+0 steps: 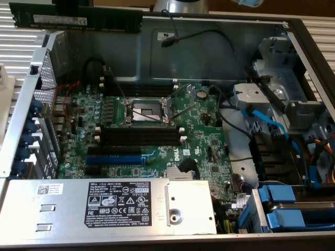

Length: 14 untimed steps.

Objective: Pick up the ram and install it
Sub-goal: 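Pick up the ram and move it above insertion slot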

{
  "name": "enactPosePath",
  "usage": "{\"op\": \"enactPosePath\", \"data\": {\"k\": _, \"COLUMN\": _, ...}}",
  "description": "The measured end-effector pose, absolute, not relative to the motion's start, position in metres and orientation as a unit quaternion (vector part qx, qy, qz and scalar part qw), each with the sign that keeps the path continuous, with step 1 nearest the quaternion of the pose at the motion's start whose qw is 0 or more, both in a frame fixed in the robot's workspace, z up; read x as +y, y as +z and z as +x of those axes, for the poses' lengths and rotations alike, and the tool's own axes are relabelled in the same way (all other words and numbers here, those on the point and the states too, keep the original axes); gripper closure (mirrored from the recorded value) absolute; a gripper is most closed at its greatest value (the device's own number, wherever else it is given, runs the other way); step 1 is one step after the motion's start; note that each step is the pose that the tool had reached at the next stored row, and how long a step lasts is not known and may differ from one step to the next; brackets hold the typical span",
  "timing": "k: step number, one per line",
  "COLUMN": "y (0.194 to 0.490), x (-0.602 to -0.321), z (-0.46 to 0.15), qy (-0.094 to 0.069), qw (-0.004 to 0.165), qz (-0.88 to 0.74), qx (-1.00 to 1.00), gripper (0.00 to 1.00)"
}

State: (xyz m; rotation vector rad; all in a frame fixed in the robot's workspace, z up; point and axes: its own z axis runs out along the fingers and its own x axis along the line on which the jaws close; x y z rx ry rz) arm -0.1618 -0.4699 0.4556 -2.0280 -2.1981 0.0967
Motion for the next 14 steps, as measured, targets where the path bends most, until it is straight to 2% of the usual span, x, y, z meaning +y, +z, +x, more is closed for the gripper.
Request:
{"op": "enactPosePath", "data": {"k": 6, "y": 0.456, "x": -0.460, "z": -0.143, "qy": 0.038, "qw": 0.065, "qz": -0.677, "qx": -0.732, "gripper": 0.88}}
{"op": "enactPosePath", "data": {"k": 14, "y": 0.455, "x": -0.434, "z": -0.134, "qy": 0.044, "qw": 0.037, "qz": -0.679, "qx": -0.732, "gripper": 0.88}}
